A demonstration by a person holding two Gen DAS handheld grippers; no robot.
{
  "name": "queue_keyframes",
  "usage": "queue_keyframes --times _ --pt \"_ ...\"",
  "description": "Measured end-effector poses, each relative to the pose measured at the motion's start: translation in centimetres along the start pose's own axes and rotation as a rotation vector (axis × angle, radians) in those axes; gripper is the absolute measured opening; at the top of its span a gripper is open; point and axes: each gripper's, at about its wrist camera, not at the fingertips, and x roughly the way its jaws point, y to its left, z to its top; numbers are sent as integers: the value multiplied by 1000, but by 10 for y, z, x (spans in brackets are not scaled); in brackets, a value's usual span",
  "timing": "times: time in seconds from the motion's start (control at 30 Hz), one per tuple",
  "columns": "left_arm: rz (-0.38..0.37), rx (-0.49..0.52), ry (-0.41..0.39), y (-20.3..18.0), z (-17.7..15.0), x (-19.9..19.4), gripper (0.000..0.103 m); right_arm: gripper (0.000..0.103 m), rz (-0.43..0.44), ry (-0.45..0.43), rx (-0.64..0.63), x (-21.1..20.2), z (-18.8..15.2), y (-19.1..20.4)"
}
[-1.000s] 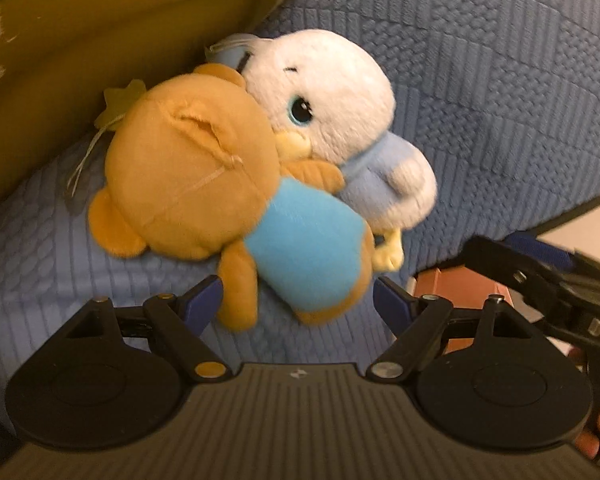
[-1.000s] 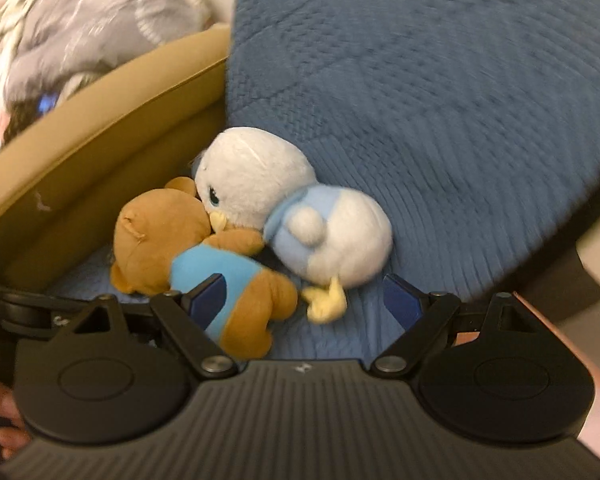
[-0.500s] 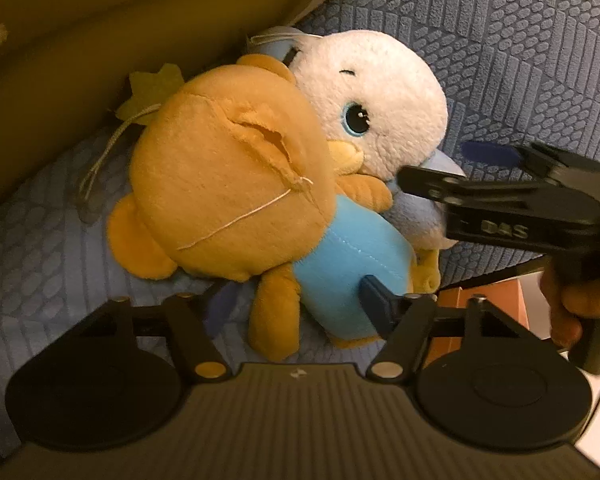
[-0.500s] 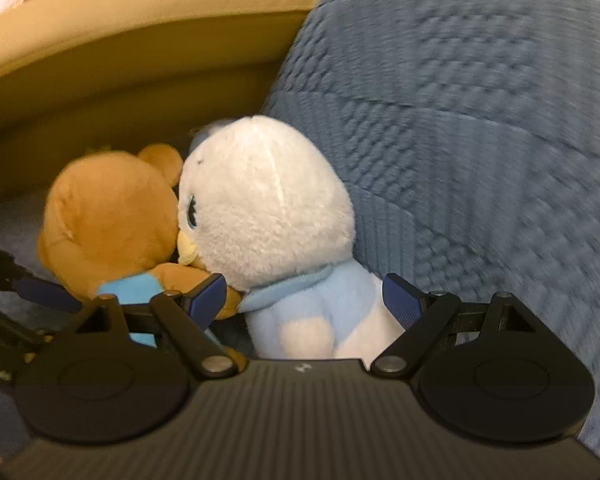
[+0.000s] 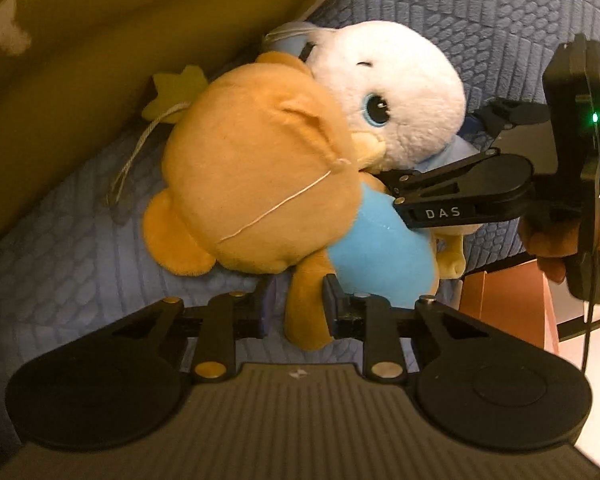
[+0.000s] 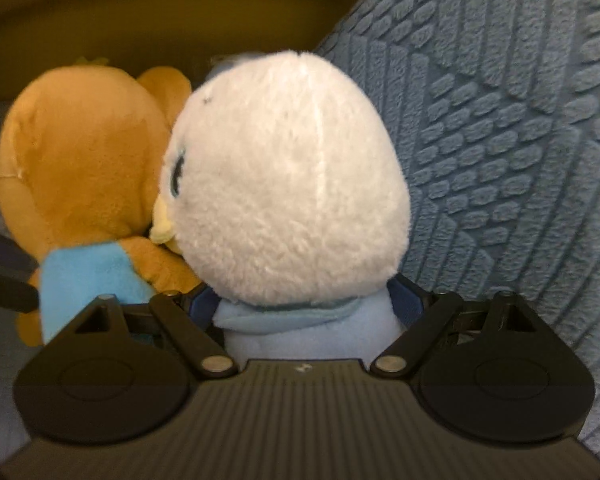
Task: Organize objects
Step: 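Grasp the orange bear plush with the left tool while the right tool grasps the white duck plush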
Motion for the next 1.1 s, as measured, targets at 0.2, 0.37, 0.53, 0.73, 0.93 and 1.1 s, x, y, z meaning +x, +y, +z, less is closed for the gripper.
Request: queue_keyframes --times 0.2,0.37,0.53,0.73,0.93,1.1 --pt "-23 5 -15 2 -1 -2 13 84 42 68 61 -4 1 -3" --pt "-20 2 -57 3 0 -14 7 81 102 88 120 -15 -6 -3" --pt "-28 9 -80 3 3 -31 5 79 172 121 257 -28 -25 -6" --pt "-31 35 -107 4 11 -52 4 78 308 160 591 -47 -66 -6" --pt "-63 29 -88 11 12 -61 4 78 336 150 876 -61 -105 14" --pt "-74 20 -38 8 11 -55 39 77 218 85 931 -68 -121 44"
